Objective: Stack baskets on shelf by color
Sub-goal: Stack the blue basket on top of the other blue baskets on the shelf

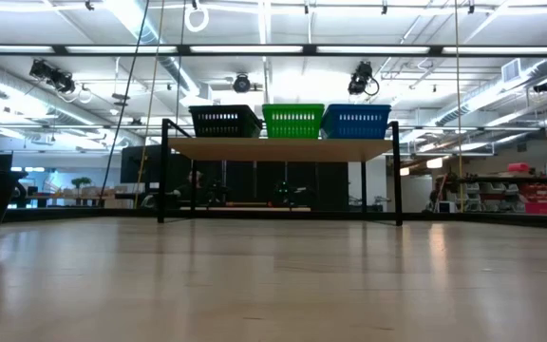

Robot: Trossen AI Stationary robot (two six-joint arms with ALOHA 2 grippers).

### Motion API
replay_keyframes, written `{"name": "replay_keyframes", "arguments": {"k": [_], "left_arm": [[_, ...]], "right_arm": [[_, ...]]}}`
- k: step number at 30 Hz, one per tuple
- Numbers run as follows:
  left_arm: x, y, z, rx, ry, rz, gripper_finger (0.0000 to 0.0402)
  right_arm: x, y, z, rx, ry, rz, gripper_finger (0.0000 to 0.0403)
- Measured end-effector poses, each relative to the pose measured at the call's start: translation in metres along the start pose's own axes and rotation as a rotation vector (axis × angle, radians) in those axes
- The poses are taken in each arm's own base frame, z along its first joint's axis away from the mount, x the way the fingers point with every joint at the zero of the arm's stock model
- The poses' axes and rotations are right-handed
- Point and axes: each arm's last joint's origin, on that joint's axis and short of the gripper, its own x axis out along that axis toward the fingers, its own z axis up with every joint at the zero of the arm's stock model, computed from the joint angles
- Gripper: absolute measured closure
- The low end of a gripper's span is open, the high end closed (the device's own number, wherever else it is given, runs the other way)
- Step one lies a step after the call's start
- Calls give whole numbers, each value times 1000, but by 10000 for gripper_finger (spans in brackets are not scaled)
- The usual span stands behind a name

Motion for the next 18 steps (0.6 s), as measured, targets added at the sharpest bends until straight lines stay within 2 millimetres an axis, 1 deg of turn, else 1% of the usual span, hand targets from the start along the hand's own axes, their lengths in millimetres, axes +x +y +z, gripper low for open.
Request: {"name": "replay_keyframes", "arguments": {"k": [3,7,8,12,15,18], "left_arm": [[1,-3,3,-12,-1,-15,281],[3,-6,8,-14,-15,-22,281],[3,-6,10,-16,-18,-22,280],[5,-9,17,19,-48,-30,280],[7,-11,23,50,-74,-34,281],[8,-13,28,76,-91,-34,280]], "right_arm": [[-1,-1,2,-31,-16,-6,268],[-6,-5,6,-73,-33,0,372],[-8,-6,8,-83,-41,0,386],[-18,-17,16,-101,-42,2,387],[-29,-29,24,-108,-41,0,395],[-43,-43,31,-95,-48,9,394]]}}
